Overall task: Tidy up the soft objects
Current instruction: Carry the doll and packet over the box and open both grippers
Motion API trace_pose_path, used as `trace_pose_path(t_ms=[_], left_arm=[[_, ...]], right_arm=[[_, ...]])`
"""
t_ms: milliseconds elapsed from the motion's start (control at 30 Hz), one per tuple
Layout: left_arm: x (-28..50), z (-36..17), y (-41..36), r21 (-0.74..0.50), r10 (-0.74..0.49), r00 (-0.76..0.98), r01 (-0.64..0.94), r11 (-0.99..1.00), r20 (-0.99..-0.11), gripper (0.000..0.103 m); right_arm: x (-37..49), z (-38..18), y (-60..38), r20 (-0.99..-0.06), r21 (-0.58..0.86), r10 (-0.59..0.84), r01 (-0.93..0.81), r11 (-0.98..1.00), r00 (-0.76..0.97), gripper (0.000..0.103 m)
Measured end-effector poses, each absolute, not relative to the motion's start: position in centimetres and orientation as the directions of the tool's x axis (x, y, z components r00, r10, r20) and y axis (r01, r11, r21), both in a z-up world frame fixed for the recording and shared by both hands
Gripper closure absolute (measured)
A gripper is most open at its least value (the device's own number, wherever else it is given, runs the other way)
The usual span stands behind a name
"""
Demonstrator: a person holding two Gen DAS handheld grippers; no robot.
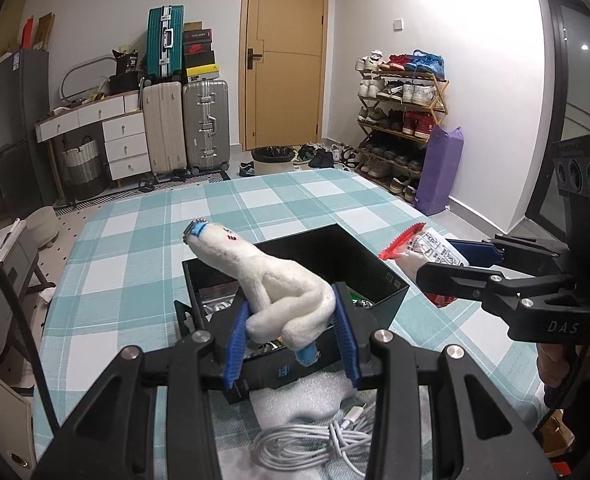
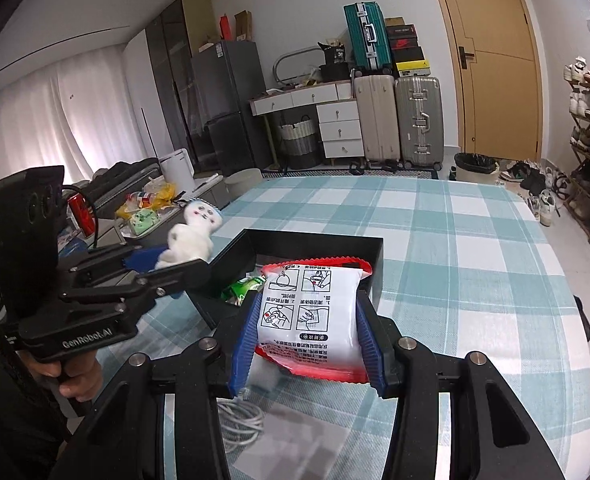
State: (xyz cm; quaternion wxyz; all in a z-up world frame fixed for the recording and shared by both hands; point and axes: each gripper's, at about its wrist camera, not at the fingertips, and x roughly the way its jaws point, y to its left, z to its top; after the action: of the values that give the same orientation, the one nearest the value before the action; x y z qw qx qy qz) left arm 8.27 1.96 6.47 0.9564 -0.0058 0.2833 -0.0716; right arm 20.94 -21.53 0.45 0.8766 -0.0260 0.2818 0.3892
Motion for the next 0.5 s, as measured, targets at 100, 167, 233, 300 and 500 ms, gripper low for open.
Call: trace_pose_path(t_ms=[100,167,233,300,500], left_arm=[[8.8,6.1,2.0,-0.057,-0.143,0.821,0.134,0.989,-0.553,0.065],[9.2,5.9,2.0,-0.058,-0.145,0.815,0.136,0.989,-0.561,0.065],[9.7,5.7,1.9,-0.057,-0.145,0.81,0.137,0.989,-0.569,0.065],[10.1,5.5,1.8,-0.055,-0.143,0.805,0.137,0.989,-0.576,0.065],[11.3,4.9,1.7,-0.056,-0.146,0.792,0.14,0.989,-0.592,0.065]], right_arm=[[21.5,0.3,-21.1,-0.518,0.18,0.671,-0.7,0.691,0.53,0.057],[21.8,0.2,-20.7,-0.523,0.183,0.672,-0.701,0.69,0.525,0.057],[22.2,0.1,-20.4,-0.524,0.189,0.676,-0.703,0.686,0.519,0.057],[22.8,0.0,-20.1,-0.527,0.192,0.678,-0.705,0.683,0.513,0.057],[24.1,-0.2,-19.3,-0.528,0.205,0.684,-0.706,0.678,0.503,0.057]])
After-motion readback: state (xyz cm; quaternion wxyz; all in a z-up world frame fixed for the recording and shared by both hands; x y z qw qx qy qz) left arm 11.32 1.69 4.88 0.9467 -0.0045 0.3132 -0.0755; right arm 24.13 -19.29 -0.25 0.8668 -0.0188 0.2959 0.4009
